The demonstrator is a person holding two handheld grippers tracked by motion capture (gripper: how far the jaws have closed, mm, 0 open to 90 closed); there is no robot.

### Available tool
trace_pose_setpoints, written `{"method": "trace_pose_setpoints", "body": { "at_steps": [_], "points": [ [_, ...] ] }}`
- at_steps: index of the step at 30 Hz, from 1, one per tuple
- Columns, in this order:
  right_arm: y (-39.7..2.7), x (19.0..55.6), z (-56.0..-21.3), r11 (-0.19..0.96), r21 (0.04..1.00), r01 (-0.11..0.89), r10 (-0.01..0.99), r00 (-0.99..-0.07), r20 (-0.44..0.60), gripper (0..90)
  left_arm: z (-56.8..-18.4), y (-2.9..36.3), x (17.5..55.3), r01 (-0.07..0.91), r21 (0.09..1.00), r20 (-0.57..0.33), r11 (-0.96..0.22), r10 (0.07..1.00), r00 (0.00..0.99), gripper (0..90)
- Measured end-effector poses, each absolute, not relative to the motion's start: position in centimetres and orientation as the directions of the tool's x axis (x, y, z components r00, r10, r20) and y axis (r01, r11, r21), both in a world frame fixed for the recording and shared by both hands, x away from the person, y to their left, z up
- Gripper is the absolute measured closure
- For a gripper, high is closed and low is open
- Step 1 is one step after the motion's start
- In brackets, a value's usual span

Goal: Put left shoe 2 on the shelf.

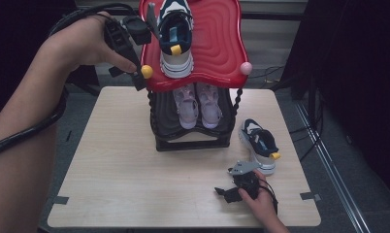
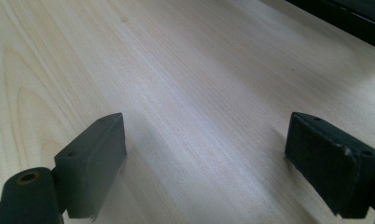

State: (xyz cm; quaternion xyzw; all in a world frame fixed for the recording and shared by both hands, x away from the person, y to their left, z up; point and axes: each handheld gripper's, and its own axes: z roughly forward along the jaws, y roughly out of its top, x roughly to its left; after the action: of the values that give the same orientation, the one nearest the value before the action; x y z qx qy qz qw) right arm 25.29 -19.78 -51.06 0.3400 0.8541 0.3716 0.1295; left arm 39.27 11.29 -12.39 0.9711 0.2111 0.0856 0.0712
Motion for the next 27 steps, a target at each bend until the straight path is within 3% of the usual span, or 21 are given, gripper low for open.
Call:
{"method": "trace_pose_setpoints", "body": {
  "at_steps": [27],
  "points": [
    [-19.8,25.3,-51.0,0.494,0.721,0.486,0.677,-0.735,0.032,11.9,-17.4,14.6,37.7,0.451,0.139,0.095,-0.882,0.465,0.880,22.6]
  ]
}}
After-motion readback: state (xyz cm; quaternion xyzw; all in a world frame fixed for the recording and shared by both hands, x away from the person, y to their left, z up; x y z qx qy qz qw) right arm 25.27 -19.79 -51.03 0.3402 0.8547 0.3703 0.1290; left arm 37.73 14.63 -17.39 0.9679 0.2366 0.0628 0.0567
